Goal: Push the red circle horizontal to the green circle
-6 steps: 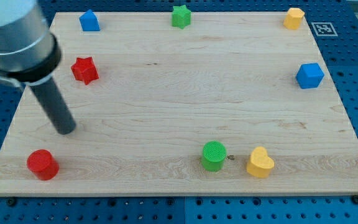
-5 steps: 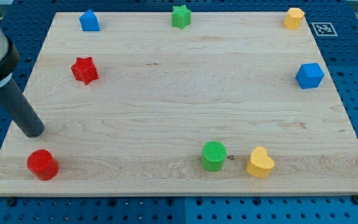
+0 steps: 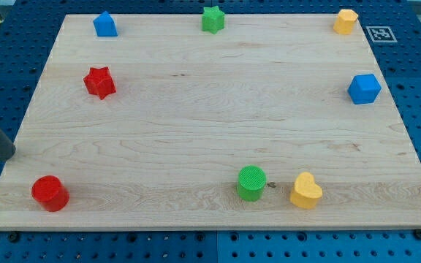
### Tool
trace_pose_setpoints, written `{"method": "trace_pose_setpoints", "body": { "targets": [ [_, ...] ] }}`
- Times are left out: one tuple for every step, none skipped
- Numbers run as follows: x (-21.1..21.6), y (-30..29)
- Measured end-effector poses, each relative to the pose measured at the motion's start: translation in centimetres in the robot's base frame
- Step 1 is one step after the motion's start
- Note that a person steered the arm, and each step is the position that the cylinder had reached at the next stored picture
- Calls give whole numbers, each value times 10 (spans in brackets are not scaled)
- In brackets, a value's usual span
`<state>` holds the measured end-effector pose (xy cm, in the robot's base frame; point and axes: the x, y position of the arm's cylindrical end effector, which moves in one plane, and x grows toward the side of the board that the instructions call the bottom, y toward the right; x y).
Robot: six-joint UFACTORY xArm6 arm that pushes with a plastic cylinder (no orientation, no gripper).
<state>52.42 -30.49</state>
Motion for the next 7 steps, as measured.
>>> {"method": "trace_pose_setpoints", "body": {
  "targets": [
    [40,10],
    [69,14],
    [75,55],
    [75,91],
    [75,117],
    [67,111],
    [61,109]
  ]
}}
